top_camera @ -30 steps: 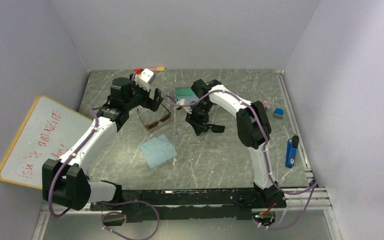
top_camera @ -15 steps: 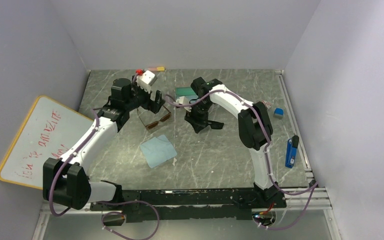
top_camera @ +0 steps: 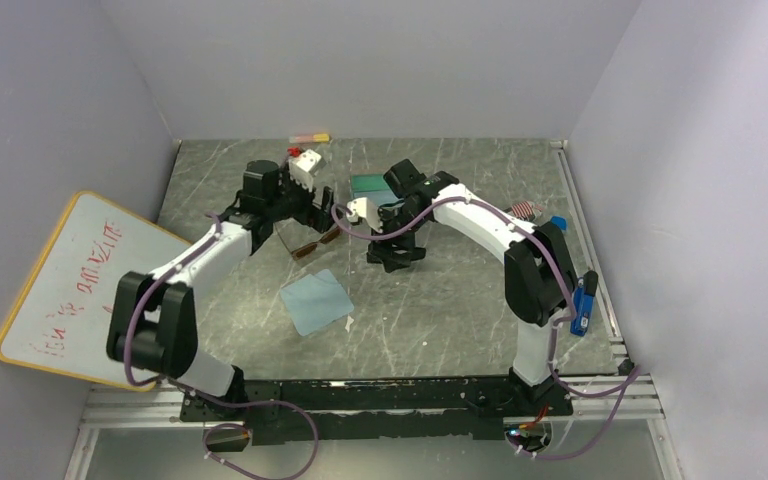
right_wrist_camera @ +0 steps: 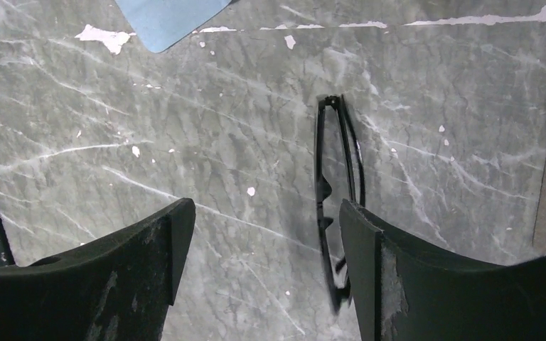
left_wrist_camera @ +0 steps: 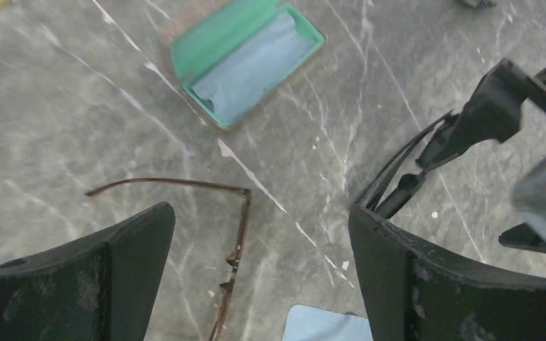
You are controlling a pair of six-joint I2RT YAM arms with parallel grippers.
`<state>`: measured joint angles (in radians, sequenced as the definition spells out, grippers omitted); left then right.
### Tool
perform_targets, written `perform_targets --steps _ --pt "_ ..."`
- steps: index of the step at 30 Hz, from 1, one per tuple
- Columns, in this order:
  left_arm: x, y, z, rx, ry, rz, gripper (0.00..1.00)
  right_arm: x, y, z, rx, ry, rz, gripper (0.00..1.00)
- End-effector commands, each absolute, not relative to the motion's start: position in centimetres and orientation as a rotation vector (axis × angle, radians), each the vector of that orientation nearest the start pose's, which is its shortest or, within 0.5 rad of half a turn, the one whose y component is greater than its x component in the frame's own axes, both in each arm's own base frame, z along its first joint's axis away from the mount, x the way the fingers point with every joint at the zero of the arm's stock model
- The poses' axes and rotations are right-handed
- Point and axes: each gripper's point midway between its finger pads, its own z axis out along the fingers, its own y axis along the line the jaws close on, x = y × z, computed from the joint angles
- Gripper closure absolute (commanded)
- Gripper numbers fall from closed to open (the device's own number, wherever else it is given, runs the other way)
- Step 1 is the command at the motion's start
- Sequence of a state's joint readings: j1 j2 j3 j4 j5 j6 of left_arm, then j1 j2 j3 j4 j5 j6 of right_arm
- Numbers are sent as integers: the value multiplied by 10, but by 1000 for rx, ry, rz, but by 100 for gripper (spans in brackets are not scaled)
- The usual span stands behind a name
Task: Organize the sunglasses
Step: Place the sunglasses at the center of the board.
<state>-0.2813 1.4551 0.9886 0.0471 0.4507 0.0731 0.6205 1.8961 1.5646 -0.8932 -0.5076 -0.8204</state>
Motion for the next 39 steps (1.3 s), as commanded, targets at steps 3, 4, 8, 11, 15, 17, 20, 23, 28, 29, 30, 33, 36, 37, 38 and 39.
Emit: perform_targets --steps 3,4,8,11,15,17,20,23,28,29,30,33,36,37,38,39 --pt "401 -218 191 704 1845 -752 3 309 297 116 -1845 1875 671 22" --pt "402 -220 191 705 1848 -768 3 312 298 117 -1836 1878 664 22" --pt "405 -222 185 681 1882 -789 3 318 292 130 -1832 1819 566 20" --pt "406 -217 182 662 1876 -757 3 329 279 133 -1820 1729 395 19" --pt "404 -220 176 680 1866 -769 3 325 269 119 -1863 1665 336 19" --pt "402 -222 172 696 1878 -782 3 313 266 109 -1913 1648 371 19" --pt "402 -220 167 695 1891 -767 3 302 262 94 -1929 1602 356 19" --pt "402 -216 163 681 1893 -740 3 296 261 85 -1895 1545 298 22" --pt "402 -218 160 674 1900 -761 3 292 260 68 -1875 1570 304 26" --pt "402 -219 160 674 1900 -765 3 291 262 64 -1882 1594 326 28" --pt "401 -219 160 675 1901 -767 3 291 263 60 -1888 1624 347 32" --pt "399 -219 162 685 1890 -766 3 292 268 53 -1896 1678 393 50" --pt "397 -217 163 699 1881 -749 3 295 271 53 -1882 1685 410 52" --pt "396 -216 165 703 1873 -743 3 296 272 54 -1881 1683 410 52" --pt "395 -215 166 708 1869 -738 3 296 272 53 -1883 1686 411 51" --pt "395 -215 168 716 1861 -732 3 297 272 52 -1889 1694 418 51"
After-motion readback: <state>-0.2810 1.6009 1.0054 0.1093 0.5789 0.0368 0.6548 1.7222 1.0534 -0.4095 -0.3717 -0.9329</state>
